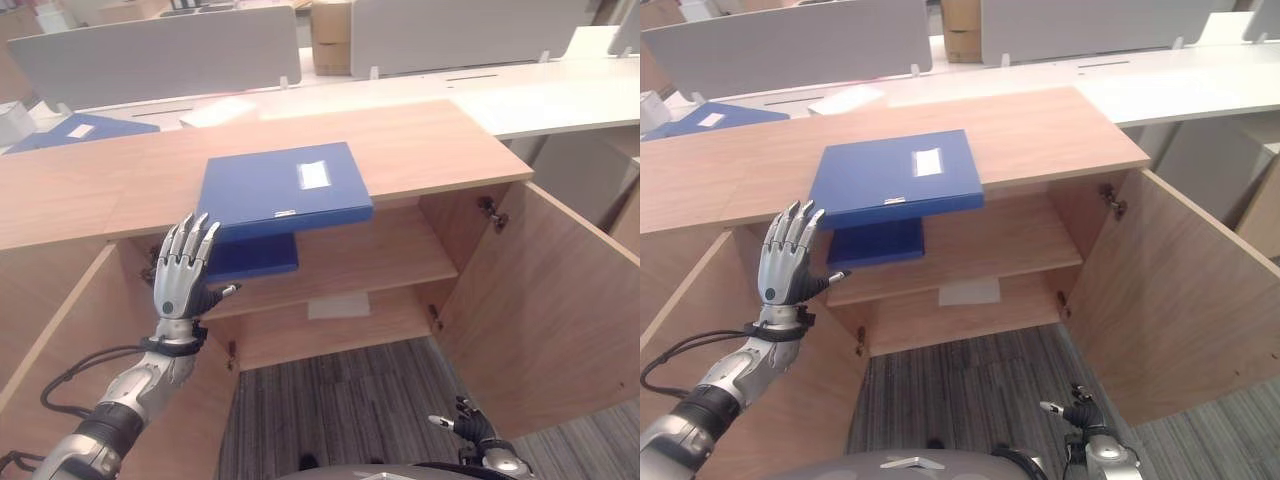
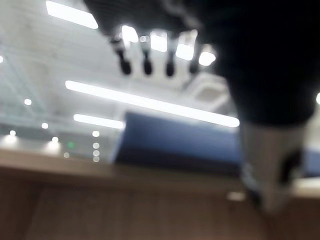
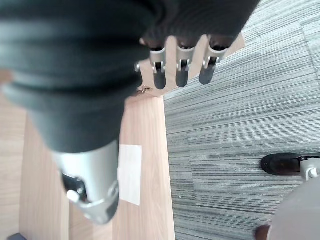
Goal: Put the empty folder in the office cabinet
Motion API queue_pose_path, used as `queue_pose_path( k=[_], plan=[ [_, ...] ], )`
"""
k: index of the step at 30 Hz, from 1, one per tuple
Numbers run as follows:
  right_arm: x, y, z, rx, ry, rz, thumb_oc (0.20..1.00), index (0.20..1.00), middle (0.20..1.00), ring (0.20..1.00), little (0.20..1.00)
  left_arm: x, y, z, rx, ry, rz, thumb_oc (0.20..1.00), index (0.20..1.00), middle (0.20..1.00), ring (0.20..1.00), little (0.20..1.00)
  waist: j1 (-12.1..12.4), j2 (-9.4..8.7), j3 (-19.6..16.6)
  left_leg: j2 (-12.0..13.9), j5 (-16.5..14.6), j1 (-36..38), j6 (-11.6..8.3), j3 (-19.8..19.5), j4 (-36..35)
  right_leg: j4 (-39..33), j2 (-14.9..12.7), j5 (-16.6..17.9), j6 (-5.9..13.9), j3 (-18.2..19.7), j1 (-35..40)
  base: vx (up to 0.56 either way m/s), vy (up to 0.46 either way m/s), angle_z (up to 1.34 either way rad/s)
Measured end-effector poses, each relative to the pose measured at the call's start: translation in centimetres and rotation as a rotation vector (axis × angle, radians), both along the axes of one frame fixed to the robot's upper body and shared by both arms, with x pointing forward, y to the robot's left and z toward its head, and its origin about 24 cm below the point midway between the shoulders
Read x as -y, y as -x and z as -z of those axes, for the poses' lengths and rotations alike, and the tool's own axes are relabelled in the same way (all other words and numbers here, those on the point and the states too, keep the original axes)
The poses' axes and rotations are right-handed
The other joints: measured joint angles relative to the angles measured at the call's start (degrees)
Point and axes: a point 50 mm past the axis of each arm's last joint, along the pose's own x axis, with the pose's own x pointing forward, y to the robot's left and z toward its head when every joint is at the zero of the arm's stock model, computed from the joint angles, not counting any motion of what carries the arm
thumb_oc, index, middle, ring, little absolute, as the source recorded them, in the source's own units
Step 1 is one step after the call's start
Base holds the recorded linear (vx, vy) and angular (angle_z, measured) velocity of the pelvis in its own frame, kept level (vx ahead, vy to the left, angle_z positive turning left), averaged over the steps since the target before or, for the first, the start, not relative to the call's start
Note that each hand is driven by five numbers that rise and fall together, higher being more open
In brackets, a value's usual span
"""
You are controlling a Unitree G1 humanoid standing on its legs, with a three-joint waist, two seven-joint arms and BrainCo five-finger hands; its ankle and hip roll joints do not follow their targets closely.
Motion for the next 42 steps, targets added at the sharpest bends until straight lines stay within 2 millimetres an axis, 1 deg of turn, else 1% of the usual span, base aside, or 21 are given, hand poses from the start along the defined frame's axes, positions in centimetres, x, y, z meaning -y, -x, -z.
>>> queue_pose_path(
  k=[4,7,9,15,17,18,19,20,23,29,34,37,39,40,42],
  plan=[
    [0.2,0.1,0.0,-0.001,0.003,0.000,1.000,1.000,1.000,1.000,1.000,-0.4,-0.3,0.2,-0.013,-0.015,-0.024,1.000,1.000,1.000,1.000,1.000,-1.19,0.14,-0.11,0.06,-0.40,0.32,-0.16,0.80,0.00,-0.05,-0.01,0.06,0.23,0.87,0.02,0.03,0.043,-0.13],
    [0.5,0.3,0.0,-0.009,0.011,0.001,1.000,1.000,1.000,1.000,1.000,-0.6,-1.3,0.0,-0.015,-0.041,-0.038,1.000,1.000,1.000,1.000,1.000,-1.47,0.15,-0.15,0.10,-0.46,0.53,-0.09,1.42,0.00,-0.06,-0.04,0.13,0.37,1.16,-0.01,0.04,0.034,-0.10],
    [0.8,0.5,-0.1,-0.014,0.017,0.004,1.000,1.000,1.000,1.000,1.000,-0.7,-1.6,-0.1,-0.017,-0.050,-0.043,1.000,1.000,1.000,1.000,1.000,-1.79,0.22,-0.22,0.10,-0.71,0.95,0.14,2.12,-0.01,-0.16,-0.07,0.21,0.48,2.23,0.09,0.04,0.030,-0.16],
    [1.0,0.9,-0.1,-0.022,0.015,0.001,1.000,1.000,1.000,1.000,1.000,-1.4,-2.8,-0.5,-0.038,-0.078,-0.075,1.000,1.000,1.000,1.000,1.000,-4.11,0.10,-0.46,0.09,-0.89,1.25,0.27,2.96,-0.01,-0.12,-0.14,0.30,0.62,2.71,0.08,0.02,0.023,-0.06],
    [1.2,1.0,-0.1,-0.024,0.015,-0.002,1.000,1.000,1.000,1.000,1.000,-1.5,-3.1,-0.5,-0.052,-0.084,-0.080,1.000,1.000,1.000,1.000,1.000,-4.51,0.09,-0.47,0.11,-0.90,1.35,0.29,3.46,-0.01,-0.11,-0.15,0.37,0.71,3.20,-0.02,0.02,0.021,-0.11],
    [1.2,1.0,-0.2,-0.024,0.014,-0.004,1.000,1.000,1.000,1.000,1.000,-1.5,-3.3,-0.5,-0.058,-0.088,-0.079,0.827,0.827,0.827,0.827,0.827,-4.58,0.09,-0.47,0.12,-0.91,1.35,0.30,3.56,-0.01,-0.11,-0.15,0.39,0.73,3.31,-0.06,0.03,0.026,-0.12],
    [1.2,1.0,-0.2,-0.024,0.014,-0.004,1.000,1.000,1.000,1.000,1.000,-1.5,-3.4,-0.5,-0.062,-0.089,-0.080,0.382,0.382,0.382,0.382,0.382,-4.76,0.07,-0.46,0.12,-0.92,1.39,0.31,3.69,-0.01,-0.10,-0.15,0.42,0.76,3.43,-0.12,0.03,0.027,-0.06],
    [1.3,1.1,-0.2,-0.025,0.014,-0.006,1.000,1.000,1.000,1.000,1.000,-1.6,-3.5,-0.6,-0.067,-0.090,-0.081,0.200,0.200,0.200,0.200,0.200,-5.09,0.01,-0.50,0.12,-0.95,1.43,0.32,3.84,-0.01,-0.13,-0.16,0.43,0.78,3.57,-0.11,0.01,0.014,-0.06],
    [1.3,0.9,-0.2,-0.021,0.011,-0.010,1.000,1.000,1.000,1.000,1.000,-2.0,-3.6,0.1,-0.127,-0.106,-0.099,0.200,0.200,0.200,0.200,0.200,-5.83,0.02,-0.51,0.12,-1.15,1.62,0.23,4.24,-0.02,-0.09,-0.20,0.48,0.86,3.94,-0.03,0.00,0.019,-0.07],
    [1.4,0.8,-0.3,-0.019,0.013,-0.012,1.000,1.000,1.000,1.000,1.000,-1.6,-4.8,-1.3,-0.087,-0.095,-0.098,0.200,0.200,0.200,0.200,0.200,-5.97,0.12,-0.65,0.13,-1.17,1.73,0.24,4.60,-0.02,-0.08,-0.23,0.55,0.95,4.12,-0.01,0.00,0.003,-0.02],
    [2.0,0.7,-0.5,-0.009,0.029,-0.018,1.000,1.000,1.000,1.000,1.000,-1.5,-4.9,-1.6,-0.065,-0.092,-0.095,0.200,0.200,0.200,0.200,0.200,-5.85,0.42,-0.84,0.13,-1.16,1.71,0.24,4.53,-0.02,-0.06,-0.24,0.56,0.94,4.03,0.02,0.00,0.000,0.00],
    [1.9,0.2,-0.9,0.022,0.027,-0.028,1.000,1.000,1.000,1.000,1.000,-1.2,-4.9,-2.4,-0.010,-0.066,-0.077,0.200,0.200,0.200,0.200,0.200,-5.64,0.42,-0.84,0.13,-1.12,1.60,0.21,4.23,-0.02,-0.04,-0.23,0.68,0.78,3.80,0.11,-0.02,-0.008,0.04],
    [1.6,-0.8,-1.5,0.070,0.019,-0.042,1.000,1.000,1.000,1.000,1.000,-0.6,-5.0,-3.2,0.043,-0.016,-0.047,0.200,0.200,0.200,0.200,0.200,-5.34,0.35,-0.82,0.11,-1.10,1.66,0.20,3.90,-0.02,-0.06,-0.25,0.76,0.65,3.45,0.24,-0.03,-0.015,0.06],
    [1.4,-1.1,-1.7,0.088,0.015,-0.047,1.000,1.000,1.000,1.000,1.000,-0.2,-5.0,-4.0,0.069,0.022,-0.020,0.200,0.200,0.200,0.200,0.200,-4.86,0.28,-0.76,0.11,-1.05,1.56,0.13,3.75,-0.02,-0.04,-0.24,0.77,0.64,3.36,0.42,-0.03,-0.020,0.08],
    [1.0,-1.7,-2.2,0.127,0.005,-0.060,1.000,1.000,1.000,1.000,1.000,0.5,-4.9,-6.1,0.139,0.125,0.061,0.200,0.200,0.200,0.200,0.200,-4.15,-0.06,-0.55,0.12,-0.98,1.54,0.07,3.27,-0.01,-0.02,-0.22,0.76,0.63,2.83,0.57,-0.02,-0.019,0.12]
  ],
)
